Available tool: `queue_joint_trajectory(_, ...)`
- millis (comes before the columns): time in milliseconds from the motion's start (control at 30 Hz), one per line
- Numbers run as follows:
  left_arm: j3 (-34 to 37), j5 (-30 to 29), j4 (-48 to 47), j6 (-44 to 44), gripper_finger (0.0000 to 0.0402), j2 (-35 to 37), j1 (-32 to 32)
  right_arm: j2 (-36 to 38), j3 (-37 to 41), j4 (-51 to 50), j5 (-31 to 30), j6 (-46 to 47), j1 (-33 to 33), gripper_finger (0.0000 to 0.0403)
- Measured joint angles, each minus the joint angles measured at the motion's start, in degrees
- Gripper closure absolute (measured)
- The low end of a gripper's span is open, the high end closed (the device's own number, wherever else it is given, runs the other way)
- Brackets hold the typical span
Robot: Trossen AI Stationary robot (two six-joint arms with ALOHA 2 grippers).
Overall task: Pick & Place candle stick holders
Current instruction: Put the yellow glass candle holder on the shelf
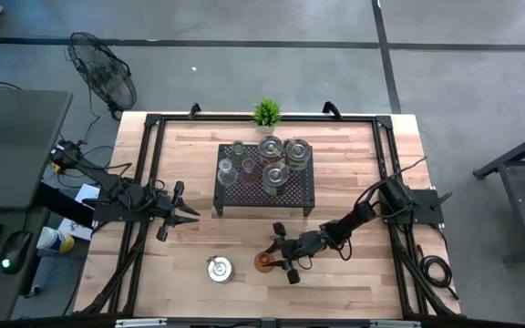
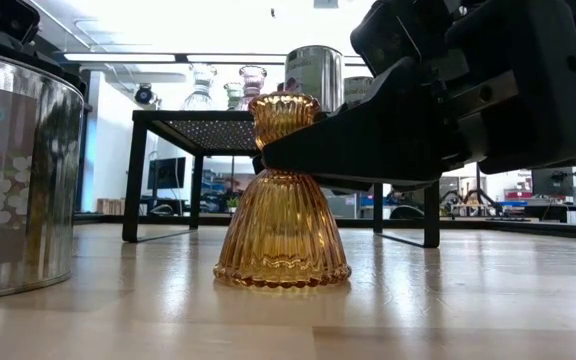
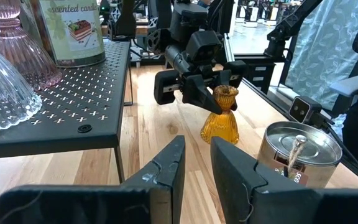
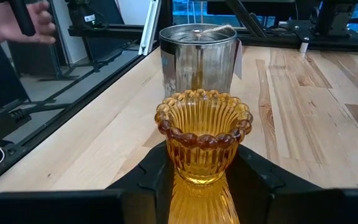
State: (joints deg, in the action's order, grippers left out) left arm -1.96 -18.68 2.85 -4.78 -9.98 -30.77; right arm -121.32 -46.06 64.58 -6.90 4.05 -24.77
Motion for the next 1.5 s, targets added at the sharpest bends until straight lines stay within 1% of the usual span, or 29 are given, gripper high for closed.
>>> queue_joint_trajectory(200,0.0,0.0,0.04,0.06,0.0328,0.0,-0.01,0.0,0.0,0.0,0.0,0.06,0.0,0.0285)
queue_joint_trajectory(333,0.0,-0.17,0.66,1.73,0.0328,0.02,-0.01,0.0,0.0,0.0,0.02,1.11,0.0,0.0285)
queue_joint_trajectory(567,0.0,-0.15,1.03,1.33,0.0328,0.02,-0.01,0.08,0.0,-0.1,0.02,1.19,0.0,0.0286)
queue_joint_trajectory(800,0.0,0.07,5.44,1.32,0.0328,0.02,0.0,2.38,0.0,-2.01,0.0,0.11,0.02,0.0286)
queue_joint_trajectory(1033,0.0,0.07,6.31,-0.01,0.0328,-0.01,0.01,3.91,0.0,-5.42,-0.13,0.06,0.04,0.0286)
queue_joint_trajectory(1133,-0.08,-1.99,8.38,0.94,0.0328,-0.01,0.0,4.02,0.0,-6.14,-0.16,0.25,0.04,0.0286)
queue_joint_trajectory(1233,-1.15,-4.1,6.39,1.52,0.0328,-0.08,0.01,4.04,0.0,-6.12,-0.17,0.47,0.04,0.0286)
queue_joint_trajectory(1367,-2.89,-3.4,6.64,1.4,0.0328,-2.62,-0.01,4.04,0.0,-6.14,-0.35,0.47,0.04,0.0286)
queue_joint_trajectory(1500,-6.4,-2.86,6.56,1.66,0.0328,-9.35,0.01,4.04,0.0,-6.16,-0.43,0.75,0.04,0.0286)
